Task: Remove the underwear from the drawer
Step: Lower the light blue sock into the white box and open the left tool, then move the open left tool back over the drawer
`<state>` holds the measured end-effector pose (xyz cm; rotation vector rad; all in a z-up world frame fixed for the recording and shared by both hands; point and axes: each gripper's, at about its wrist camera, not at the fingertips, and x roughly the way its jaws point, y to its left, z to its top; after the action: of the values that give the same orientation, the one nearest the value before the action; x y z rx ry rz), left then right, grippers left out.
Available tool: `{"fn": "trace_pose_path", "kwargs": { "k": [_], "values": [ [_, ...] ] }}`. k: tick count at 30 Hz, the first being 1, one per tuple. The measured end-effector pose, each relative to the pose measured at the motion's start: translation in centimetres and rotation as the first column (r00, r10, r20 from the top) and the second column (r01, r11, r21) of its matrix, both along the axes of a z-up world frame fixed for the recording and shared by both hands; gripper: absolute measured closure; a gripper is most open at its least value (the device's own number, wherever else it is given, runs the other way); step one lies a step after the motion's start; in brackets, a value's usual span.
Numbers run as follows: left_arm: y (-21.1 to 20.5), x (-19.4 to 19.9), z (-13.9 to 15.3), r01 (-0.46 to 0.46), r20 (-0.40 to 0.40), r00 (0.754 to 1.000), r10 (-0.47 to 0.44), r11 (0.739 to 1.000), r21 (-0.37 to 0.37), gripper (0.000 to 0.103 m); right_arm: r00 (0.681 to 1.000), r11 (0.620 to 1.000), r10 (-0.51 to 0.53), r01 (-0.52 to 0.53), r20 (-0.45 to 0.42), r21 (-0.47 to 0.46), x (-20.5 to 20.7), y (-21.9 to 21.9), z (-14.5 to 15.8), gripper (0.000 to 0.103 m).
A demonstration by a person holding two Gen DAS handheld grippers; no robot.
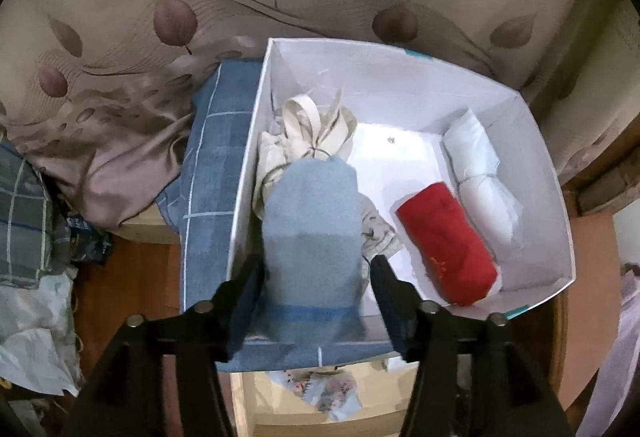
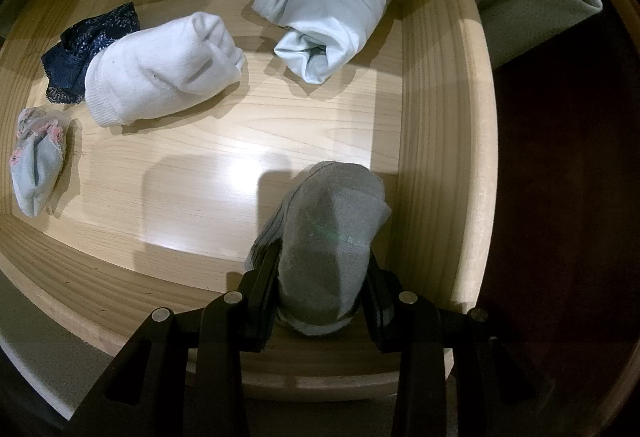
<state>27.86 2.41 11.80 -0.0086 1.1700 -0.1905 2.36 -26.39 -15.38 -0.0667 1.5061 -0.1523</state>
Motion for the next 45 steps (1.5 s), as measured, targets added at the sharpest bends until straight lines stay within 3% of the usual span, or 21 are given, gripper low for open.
{"fn": "trace_pose_path", "kwargs": {
  "k": [6, 12, 19, 28, 35, 41, 45],
  "values": [
    [1.8, -1.3, 2.3, -0.044, 0.032, 0.998, 0.047, 0.996, -0.079, 0.046, 1.000, 1.000, 0.000, 0.000, 0.000, 0.000, 0.0, 0.0, 0.0, 0.069],
    [3.2, -5.3, 2.9, -0.062, 0.067, 0.996, 0.064, 0.997, -0.038, 0.046, 1.000, 1.000, 0.001, -0.001, -0.001, -0.001, 0.0, 0.0, 0.0, 0.069],
    [4.0, -10.6, -0.7, -0.062, 0.051, 0.997, 0.060, 0.997, 0.038, 0.046, 1.000, 1.000, -0.003, 0.003, 0.005, -0.001, 0.0, 0.0, 0.1, 0.069],
    [5.0, -15.4, -7.2, -0.192, 0.045, 0.980, 0.192, 0.981, -0.010, 0.046, 1.000, 1.000, -0.010, 0.010, 0.013, -0.001, -0.1, 0.0, 0.1, 0.069],
    [3.7, -17.1, -13.2, -0.216, -0.027, 0.976, 0.217, 0.976, 0.034, 0.046, 1.000, 1.000, -0.012, 0.012, 0.017, -0.001, -0.2, 0.0, 0.1, 0.069],
    [2.1, -18.6, -15.7, -0.219, -0.021, 0.975, 0.220, 0.974, 0.055, 0.046, 1.000, 1.000, -0.012, 0.012, 0.021, 0.003, -0.3, -0.1, 0.2, 0.069],
    [1.5, -18.6, -15.2, -0.217, 0.022, 0.976, 0.216, 0.974, 0.068, 0.046, 1.000, 1.000, -0.006, 0.006, 0.022, 0.011, -0.3, -0.1, 0.3, 0.071]
  ]
}}
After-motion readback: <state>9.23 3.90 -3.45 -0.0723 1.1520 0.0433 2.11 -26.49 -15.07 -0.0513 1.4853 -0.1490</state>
